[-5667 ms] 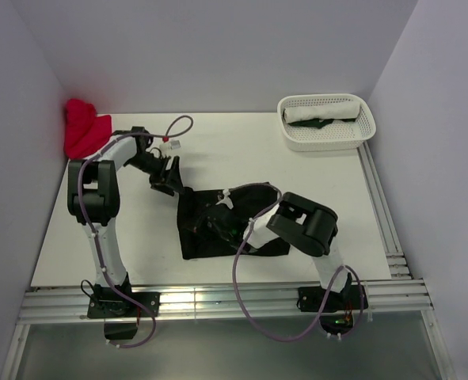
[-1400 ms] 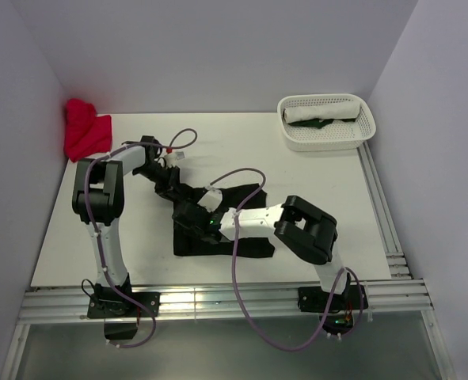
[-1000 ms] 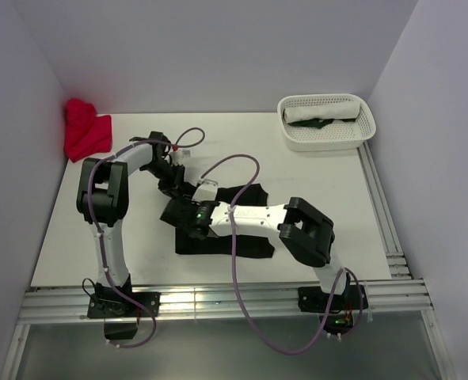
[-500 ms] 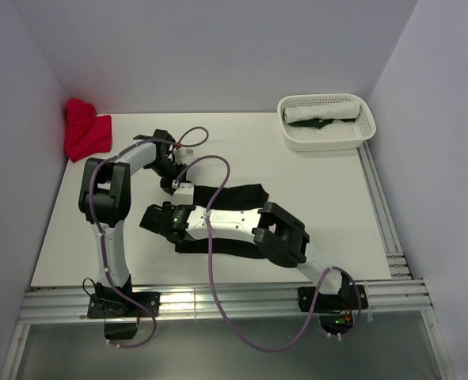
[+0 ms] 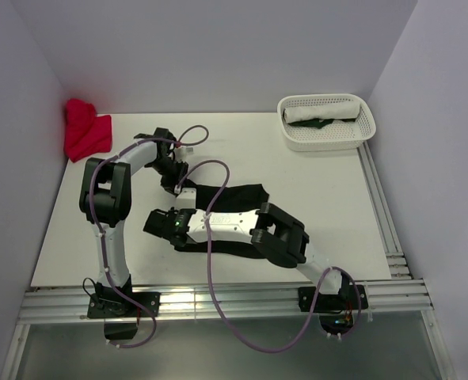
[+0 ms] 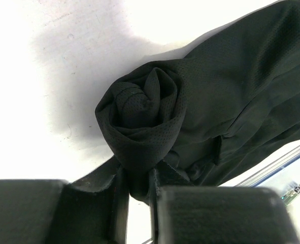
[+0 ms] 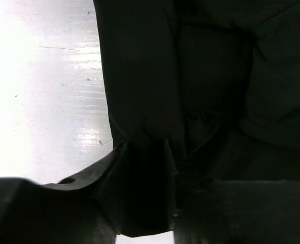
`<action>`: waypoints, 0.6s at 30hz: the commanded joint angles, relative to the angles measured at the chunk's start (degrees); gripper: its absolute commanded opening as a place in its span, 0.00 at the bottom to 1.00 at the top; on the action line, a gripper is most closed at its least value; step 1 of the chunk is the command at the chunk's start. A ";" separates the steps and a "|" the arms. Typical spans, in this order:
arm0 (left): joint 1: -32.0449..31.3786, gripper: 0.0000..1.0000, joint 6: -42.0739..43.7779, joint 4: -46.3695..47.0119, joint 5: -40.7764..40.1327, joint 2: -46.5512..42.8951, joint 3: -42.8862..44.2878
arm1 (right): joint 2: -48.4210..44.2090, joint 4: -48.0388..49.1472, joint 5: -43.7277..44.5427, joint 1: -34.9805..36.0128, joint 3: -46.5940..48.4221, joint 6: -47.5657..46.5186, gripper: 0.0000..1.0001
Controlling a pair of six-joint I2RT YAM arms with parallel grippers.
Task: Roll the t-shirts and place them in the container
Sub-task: Roll the tshirt
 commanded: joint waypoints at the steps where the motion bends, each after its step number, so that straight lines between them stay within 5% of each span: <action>1: -0.28 0.30 -0.37 0.60 1.06 -0.21 2.41 | -1.55 1.33 -1.83 0.61 -2.64 0.62 0.36; 3: -0.19 0.45 -0.11 0.68 1.94 -0.73 2.85 | -2.77 4.39 -2.62 0.52 -5.09 0.45 0.29; 7: 0.42 0.60 0.68 -0.28 5.36 -2.05 5.57 | -7.51 15.00 -6.39 -0.44 -13.59 0.45 0.12; 12: 3.49 0.77 3.14 -1.78 11.34 -3.37 10.06 | -13.14 31.68 -13.68 -2.81 -25.38 0.54 0.03; 18: 8.50 0.78 6.12 -2.57 19.69 -5.04 8.67 | -18.60 61.85 -25.02 -7.11 -44.28 5.36 0.00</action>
